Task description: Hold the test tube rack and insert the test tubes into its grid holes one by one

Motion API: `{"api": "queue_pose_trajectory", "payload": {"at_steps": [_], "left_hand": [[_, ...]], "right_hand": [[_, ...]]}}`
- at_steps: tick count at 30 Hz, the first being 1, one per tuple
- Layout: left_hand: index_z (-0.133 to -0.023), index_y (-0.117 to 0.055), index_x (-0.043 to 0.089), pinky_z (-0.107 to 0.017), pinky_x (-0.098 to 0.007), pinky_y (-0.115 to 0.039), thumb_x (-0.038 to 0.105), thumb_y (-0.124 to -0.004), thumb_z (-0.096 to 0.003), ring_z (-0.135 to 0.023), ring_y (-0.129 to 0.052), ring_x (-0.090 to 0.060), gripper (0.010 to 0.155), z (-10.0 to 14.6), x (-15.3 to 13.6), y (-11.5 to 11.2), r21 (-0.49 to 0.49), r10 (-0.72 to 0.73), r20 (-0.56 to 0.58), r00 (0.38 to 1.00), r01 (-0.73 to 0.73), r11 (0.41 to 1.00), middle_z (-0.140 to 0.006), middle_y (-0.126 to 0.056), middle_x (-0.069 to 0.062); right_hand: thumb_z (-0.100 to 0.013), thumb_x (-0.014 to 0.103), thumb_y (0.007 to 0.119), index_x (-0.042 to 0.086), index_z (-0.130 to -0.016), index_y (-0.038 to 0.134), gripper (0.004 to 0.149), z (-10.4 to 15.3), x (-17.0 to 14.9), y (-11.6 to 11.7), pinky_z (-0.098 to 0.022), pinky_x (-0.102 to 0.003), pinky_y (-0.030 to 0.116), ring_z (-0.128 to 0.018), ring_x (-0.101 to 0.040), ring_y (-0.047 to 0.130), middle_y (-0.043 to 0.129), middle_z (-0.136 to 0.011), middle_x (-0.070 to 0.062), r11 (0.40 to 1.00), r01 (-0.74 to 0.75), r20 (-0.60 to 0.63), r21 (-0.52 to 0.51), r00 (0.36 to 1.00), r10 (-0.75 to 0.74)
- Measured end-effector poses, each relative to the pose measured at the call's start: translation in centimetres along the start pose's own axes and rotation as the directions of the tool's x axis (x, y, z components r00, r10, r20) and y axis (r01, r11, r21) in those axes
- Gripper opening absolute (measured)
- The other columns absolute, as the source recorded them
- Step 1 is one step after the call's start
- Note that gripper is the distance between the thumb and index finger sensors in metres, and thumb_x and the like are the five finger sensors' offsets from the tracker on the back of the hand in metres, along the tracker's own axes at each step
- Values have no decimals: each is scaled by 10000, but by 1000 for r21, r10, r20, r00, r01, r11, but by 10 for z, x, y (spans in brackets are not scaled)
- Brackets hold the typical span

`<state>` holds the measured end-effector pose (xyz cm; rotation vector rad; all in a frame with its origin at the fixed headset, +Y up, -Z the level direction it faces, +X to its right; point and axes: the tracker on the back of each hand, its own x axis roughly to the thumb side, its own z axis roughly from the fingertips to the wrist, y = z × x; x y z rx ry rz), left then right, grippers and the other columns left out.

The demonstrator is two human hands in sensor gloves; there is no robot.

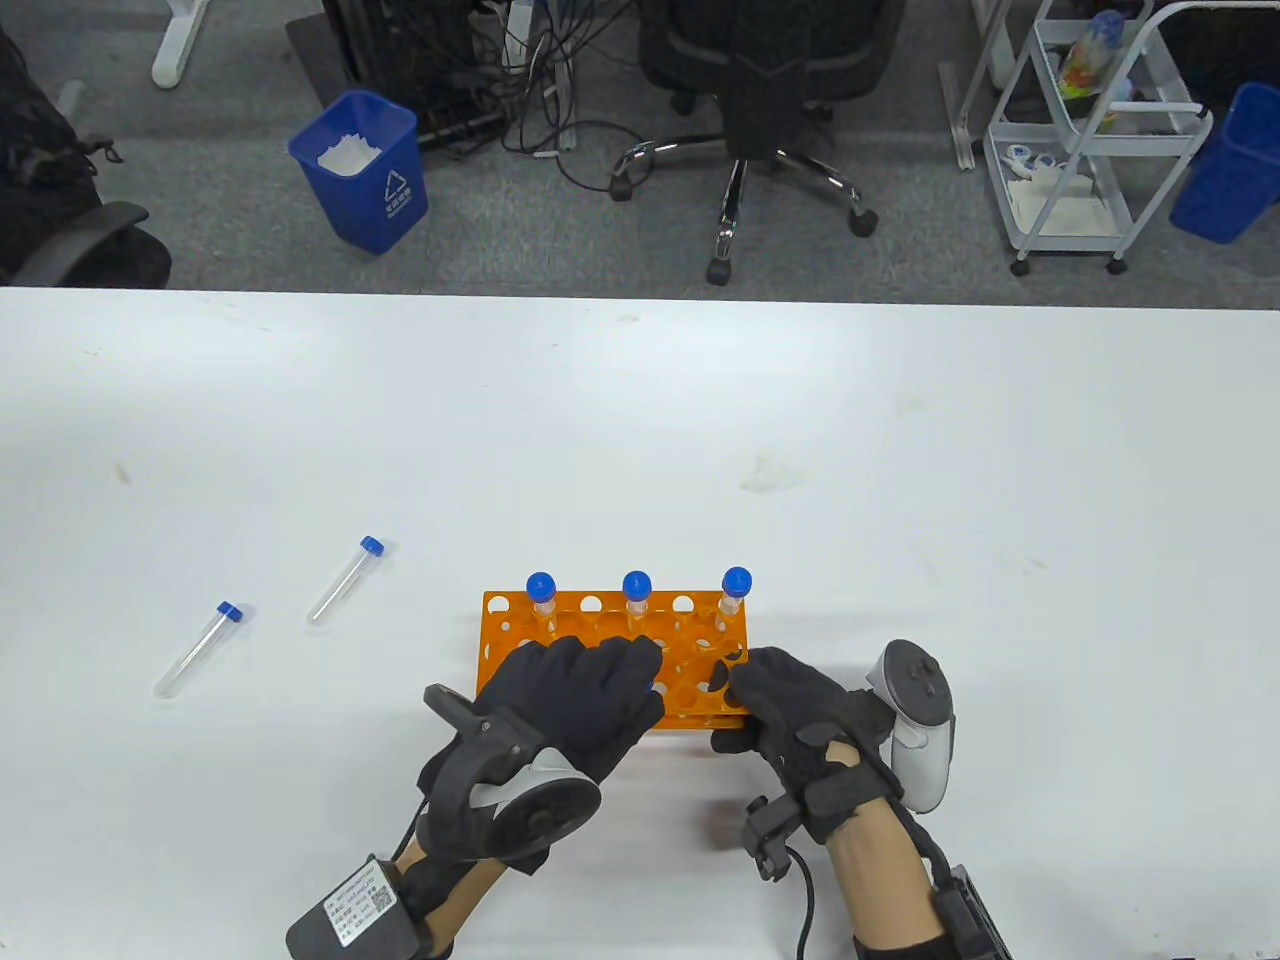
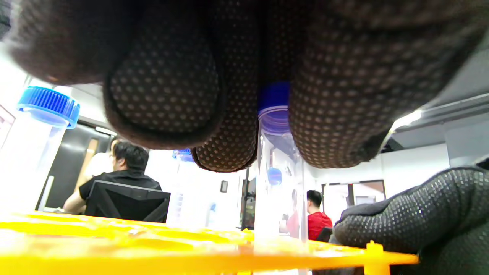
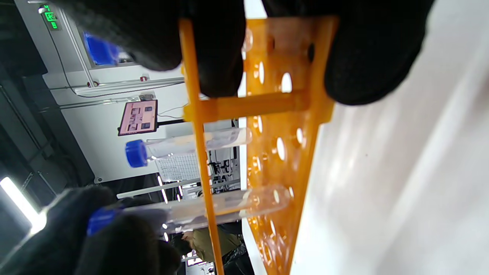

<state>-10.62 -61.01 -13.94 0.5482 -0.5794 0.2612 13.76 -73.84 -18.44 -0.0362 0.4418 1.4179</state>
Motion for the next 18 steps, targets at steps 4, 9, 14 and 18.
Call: {"api": "queue_pose_trajectory", "payload": {"at_steps": [4,9,14,18], "left_hand": [[-702,-999,252,-244,-367,-930,447,-1076,-244,-318,-1098,-244,503,3,3,0,1,-31,26,999,31,1000,-579,-1106,-118],[-794,-958,290,-304,-380,-909,513,-1041,-265,-414,-1069,-261,580,7,3,4,-39,-84,41,996,86,996,-684,-1058,-80],[-859,-917,211,-355,-408,-898,526,-1039,-261,-503,-1055,-287,687,9,-1,7,-61,-74,33,997,76,995,-760,-1016,-66],[-876,-900,219,-380,-413,-894,546,-1019,-269,-539,-1049,-289,700,12,-8,28,-16,-64,21,998,65,998,-788,-1000,-74]], "right_hand": [[-455,347,740,46,-750,807,426,0,0,-1,-431,-623,813,-717,-594,770,529,-985,-421,1000,3,-4,1,1000,-3],[-455,347,741,47,-751,807,426,0,-1,-2,-430,-623,814,-715,-595,771,531,-983,-423,1000,0,-11,-3,1000,0],[-455,348,743,48,-749,811,426,0,-1,-3,-426,-622,816,-712,-594,776,538,-980,-425,1000,3,-14,-7,1000,-3],[-455,349,743,50,-750,810,425,1,-1,-3,-427,-621,816,-713,-593,775,538,-981,-423,1000,2,-14,-9,1000,-2]]}}
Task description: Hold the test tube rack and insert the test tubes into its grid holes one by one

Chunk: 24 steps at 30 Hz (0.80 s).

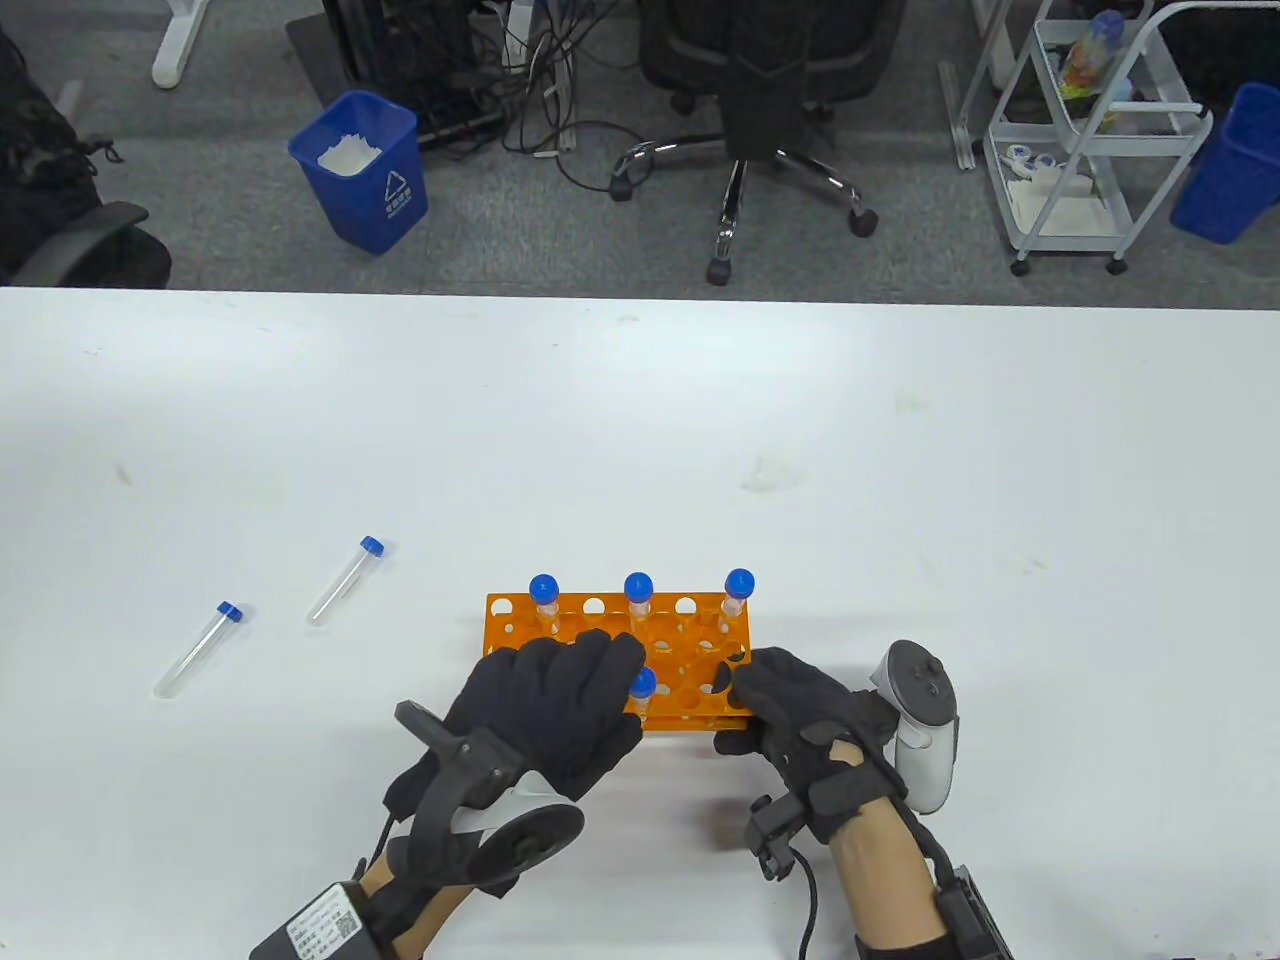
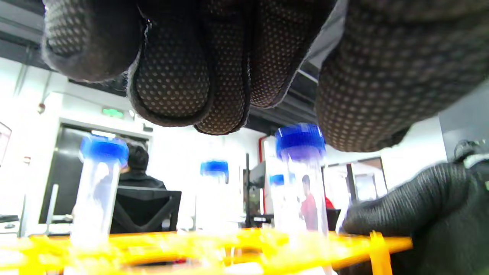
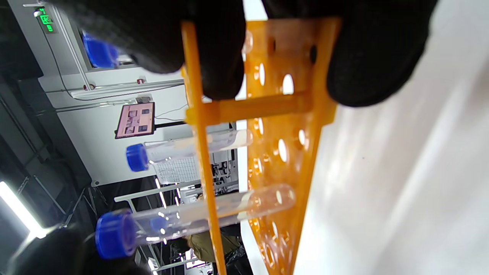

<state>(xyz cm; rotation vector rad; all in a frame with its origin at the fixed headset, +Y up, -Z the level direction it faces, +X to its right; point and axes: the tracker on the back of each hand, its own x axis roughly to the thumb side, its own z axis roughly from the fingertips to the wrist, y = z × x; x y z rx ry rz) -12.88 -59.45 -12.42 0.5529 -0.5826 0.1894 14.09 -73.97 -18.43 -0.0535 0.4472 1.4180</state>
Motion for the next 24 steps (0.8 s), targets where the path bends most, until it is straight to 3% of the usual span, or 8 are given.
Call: {"api": "queue_pose_trajectory", "payload": {"at_steps": [6,10,16,19,24], "left_hand": [[-857,-915,201,-450,-446,-884,565,-856,-372,-596,-1039,-309,609,-1,-60,50,119,-2,-145,989,20,993,-814,-979,-140],[-843,-924,203,-467,-459,-880,560,-836,-382,-601,-1040,-313,589,-4,-123,62,86,-101,-280,955,130,988,-812,-977,-159],[-881,-885,222,-511,-479,-857,517,-848,-391,-674,-1007,-328,574,11,-214,32,-223,-286,-470,835,201,954,-878,-927,-129],[-860,-904,220,-507,-485,-857,498,-857,-387,-668,-1012,-330,551,30,-245,7,-295,-316,-510,800,183,938,-864,-937,-148],[-862,-905,228,-515,-495,-848,483,-861,-389,-685,-1003,-339,539,61,-273,-34,-423,-367,-564,740,123,898,-873,-928,-159]], "right_hand": [[-455,349,742,52,-751,809,425,0,0,-1,-430,-621,814,-717,-592,772,534,-983,-423,1000,-4,-1,-6,1000,4],[-456,350,742,51,-751,810,426,0,0,-1,-431,-621,812,-718,-591,771,534,-984,-421,1000,-7,-1,-6,1000,7],[-455,350,742,53,-752,808,425,-1,0,-2,-433,-621,810,-719,-591,769,532,-985,-421,1000,-7,-2,-8,1000,7],[-455,351,742,53,-753,808,426,-1,0,-2,-433,-621,811,-720,-591,768,532,-986,-418,1000,-5,-2,-8,1000,5],[-456,352,742,54,-754,808,426,-2,0,-2,-435,-621,810,-722,-589,767,531,-986,-419,1000,-5,-6,-4,1000,5]]}}
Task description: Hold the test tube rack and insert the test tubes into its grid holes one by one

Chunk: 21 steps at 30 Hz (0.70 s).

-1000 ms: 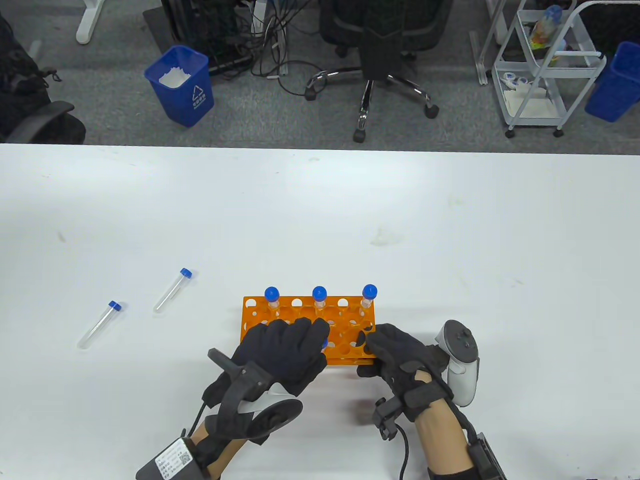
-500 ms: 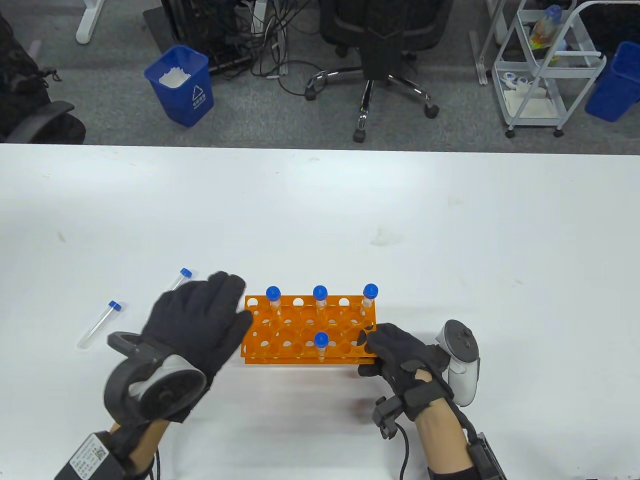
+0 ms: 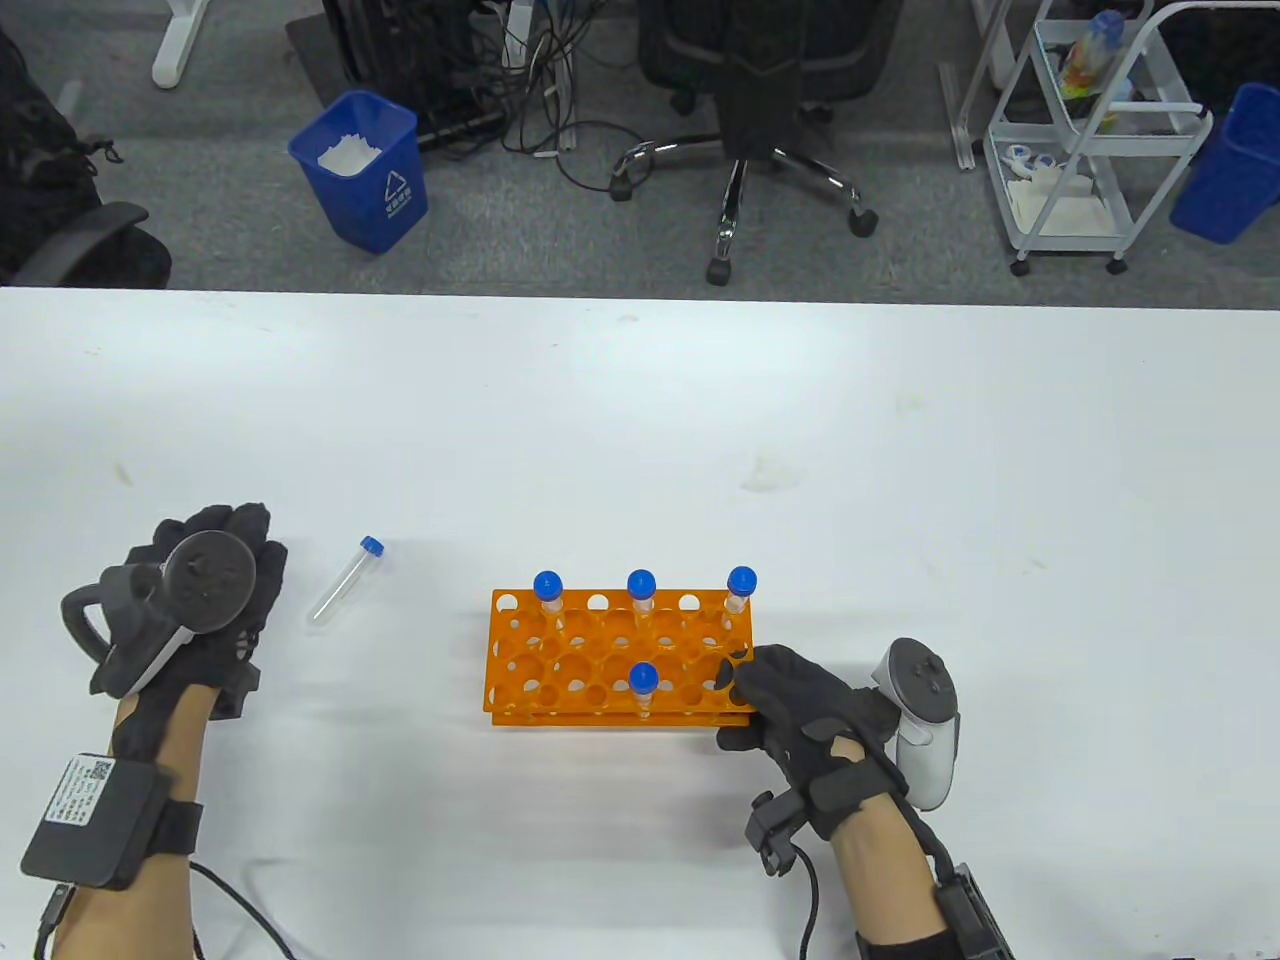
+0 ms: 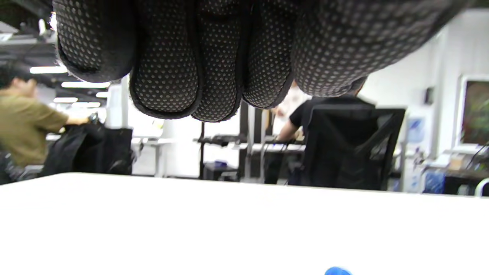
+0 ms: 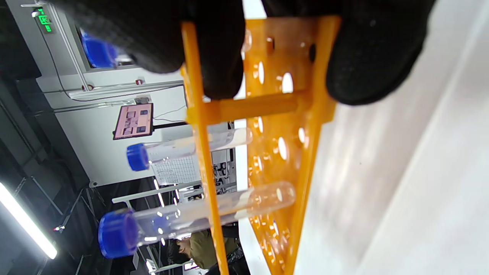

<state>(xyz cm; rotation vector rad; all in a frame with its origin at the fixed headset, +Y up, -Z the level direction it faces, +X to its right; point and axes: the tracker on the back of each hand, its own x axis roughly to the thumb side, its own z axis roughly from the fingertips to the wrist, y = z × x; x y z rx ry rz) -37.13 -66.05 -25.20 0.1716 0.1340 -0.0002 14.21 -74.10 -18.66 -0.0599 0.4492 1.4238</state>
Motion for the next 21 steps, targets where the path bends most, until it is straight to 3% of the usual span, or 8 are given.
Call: {"api": "queue_pose_trajectory", "payload": {"at_steps": [4,8,14,21], "left_hand": [[-967,-775,298,-568,-503,-805,491,-823,-410,-781,-925,-360,591,-3,-13,-37,-203,-127,-70,989,110,973,-974,-812,-127],[-1018,-677,331,-594,-509,-775,476,-829,-405,-824,-876,-364,648,-4,-25,-64,-333,-179,-110,978,133,933,-1015,-731,-120],[-1007,-699,320,-586,-502,-784,451,-859,-399,-803,-899,-350,643,-3,-30,-86,-396,-233,-106,967,174,902,-992,-765,-101],[-964,-768,293,-557,-488,-812,397,-882,-397,-727,-955,-327,588,0,-29,-92,-364,-234,-91,968,187,913,-922,-845,-95]], "right_hand": [[-456,351,743,54,-754,808,426,0,0,0,-435,-621,809,-722,-590,765,530,-986,-419,1000,-1,-4,2,1000,1],[-457,353,742,56,-754,808,425,0,0,0,-437,-620,808,-723,-590,765,530,-987,-416,1000,1,1,3,1000,-1],[-456,353,743,56,-755,808,426,0,1,-1,-437,-620,808,-724,-589,765,530,-987,-417,1000,4,2,6,1000,-4],[-457,355,742,58,-756,807,426,-1,0,1,-438,-619,808,-725,-589,764,529,-987,-416,1000,6,-1,20,1000,-6]]}}
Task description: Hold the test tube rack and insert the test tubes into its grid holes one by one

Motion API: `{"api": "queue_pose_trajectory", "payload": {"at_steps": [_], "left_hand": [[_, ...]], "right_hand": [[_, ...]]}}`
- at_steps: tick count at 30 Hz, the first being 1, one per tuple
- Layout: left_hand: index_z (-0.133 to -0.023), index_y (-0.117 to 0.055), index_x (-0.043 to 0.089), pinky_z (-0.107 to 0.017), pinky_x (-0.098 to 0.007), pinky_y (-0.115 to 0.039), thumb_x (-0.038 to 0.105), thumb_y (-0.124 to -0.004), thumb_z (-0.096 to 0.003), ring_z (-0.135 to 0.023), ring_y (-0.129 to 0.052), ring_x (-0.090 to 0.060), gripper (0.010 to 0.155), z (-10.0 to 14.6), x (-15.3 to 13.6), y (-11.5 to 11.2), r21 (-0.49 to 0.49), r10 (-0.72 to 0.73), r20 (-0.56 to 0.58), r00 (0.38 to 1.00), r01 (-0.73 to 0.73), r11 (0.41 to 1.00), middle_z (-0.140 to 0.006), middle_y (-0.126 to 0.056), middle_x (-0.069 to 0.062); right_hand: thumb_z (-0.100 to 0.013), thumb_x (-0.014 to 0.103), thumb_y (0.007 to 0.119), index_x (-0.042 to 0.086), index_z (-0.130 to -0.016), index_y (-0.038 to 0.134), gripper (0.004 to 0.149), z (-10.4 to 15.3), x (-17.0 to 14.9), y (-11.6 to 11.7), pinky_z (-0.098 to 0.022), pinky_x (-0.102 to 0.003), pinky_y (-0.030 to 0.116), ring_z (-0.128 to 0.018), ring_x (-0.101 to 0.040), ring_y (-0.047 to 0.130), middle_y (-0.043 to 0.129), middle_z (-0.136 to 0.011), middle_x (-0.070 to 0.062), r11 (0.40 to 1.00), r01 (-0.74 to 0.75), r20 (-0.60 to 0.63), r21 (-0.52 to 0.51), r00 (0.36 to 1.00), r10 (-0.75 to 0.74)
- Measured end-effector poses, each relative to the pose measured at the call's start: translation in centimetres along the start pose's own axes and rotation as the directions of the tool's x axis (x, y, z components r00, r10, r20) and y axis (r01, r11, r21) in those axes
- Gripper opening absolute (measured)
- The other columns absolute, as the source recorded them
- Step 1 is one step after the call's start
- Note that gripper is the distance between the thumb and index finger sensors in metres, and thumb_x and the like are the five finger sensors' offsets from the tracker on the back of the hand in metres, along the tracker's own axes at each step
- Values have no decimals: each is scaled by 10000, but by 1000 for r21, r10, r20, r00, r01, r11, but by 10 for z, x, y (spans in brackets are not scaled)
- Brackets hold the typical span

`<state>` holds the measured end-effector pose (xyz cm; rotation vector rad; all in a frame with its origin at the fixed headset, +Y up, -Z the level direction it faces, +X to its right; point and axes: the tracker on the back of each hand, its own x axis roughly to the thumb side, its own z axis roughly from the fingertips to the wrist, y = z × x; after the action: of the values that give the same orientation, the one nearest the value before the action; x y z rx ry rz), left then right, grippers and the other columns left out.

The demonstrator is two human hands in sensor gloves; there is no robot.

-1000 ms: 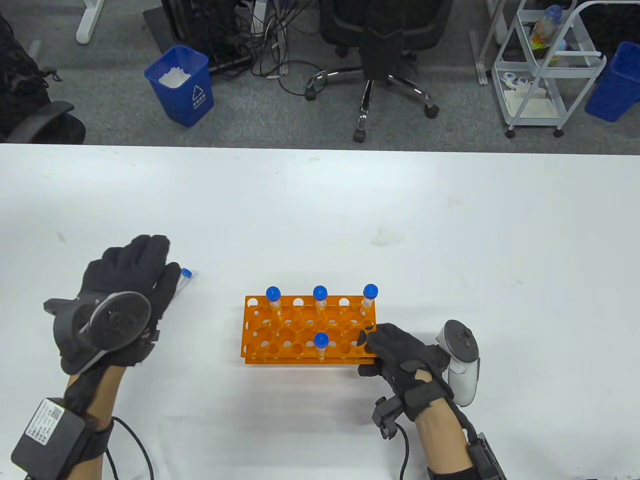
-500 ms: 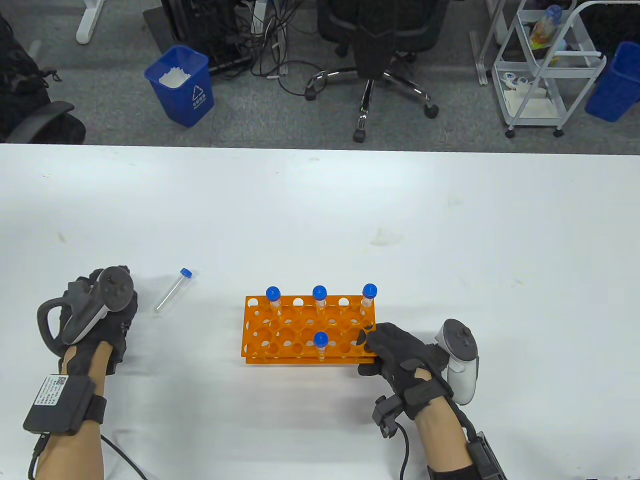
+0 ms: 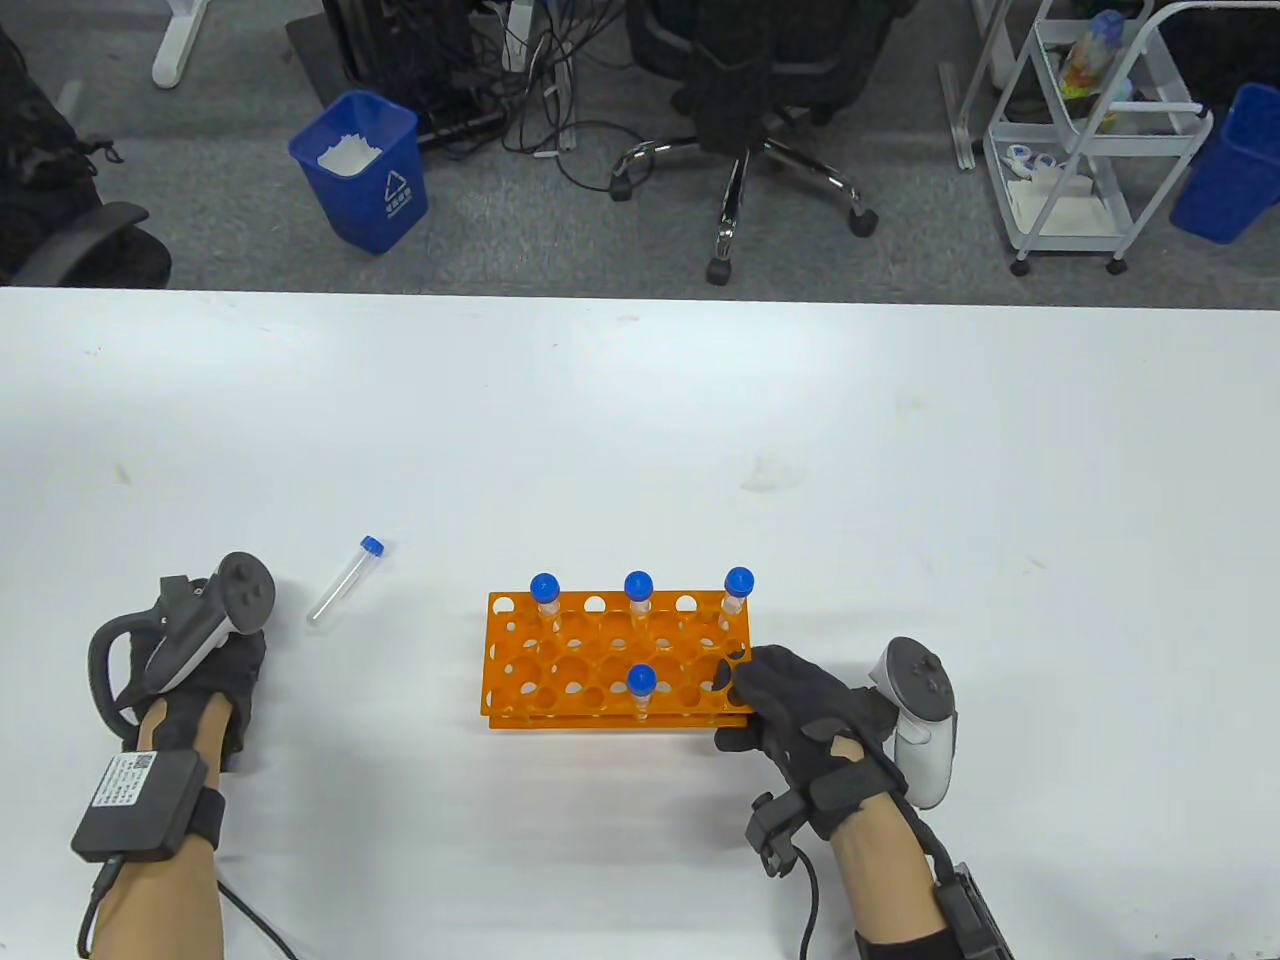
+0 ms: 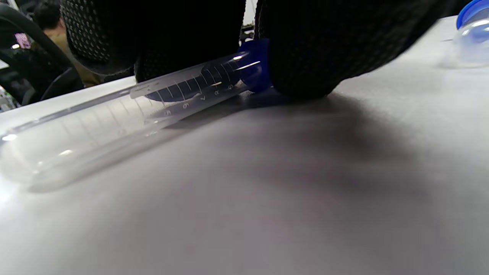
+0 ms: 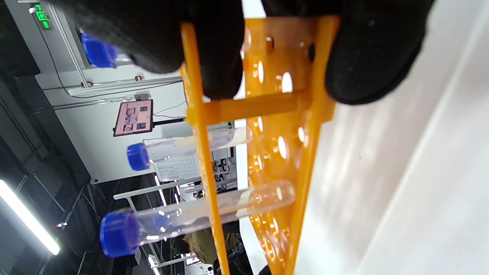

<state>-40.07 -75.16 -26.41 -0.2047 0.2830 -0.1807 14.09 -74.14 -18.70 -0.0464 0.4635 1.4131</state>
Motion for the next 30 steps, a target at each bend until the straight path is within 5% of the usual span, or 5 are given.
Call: {"api": "queue_pose_trajectory", "payload": {"at_steps": [16,30], "left_hand": [[-877,-886,188,-494,-471,-868,382,-937,-358,-609,-1038,-310,556,8,1,7,132,61,27,998,-64,989,-828,-946,-76],[-860,-884,159,-468,-466,-882,393,-949,-345,-567,-1055,-314,569,52,10,91,393,213,157,964,-259,883,-807,-964,-69]], "right_hand": [[-457,355,743,59,-756,809,426,-1,-1,1,-438,-619,808,-724,-587,765,531,-988,-414,1000,-2,-4,4,1000,2],[-456,354,744,59,-756,809,426,0,-1,0,-439,-619,807,-725,-589,764,532,-987,-415,1000,2,-5,2,1000,-2]]}}
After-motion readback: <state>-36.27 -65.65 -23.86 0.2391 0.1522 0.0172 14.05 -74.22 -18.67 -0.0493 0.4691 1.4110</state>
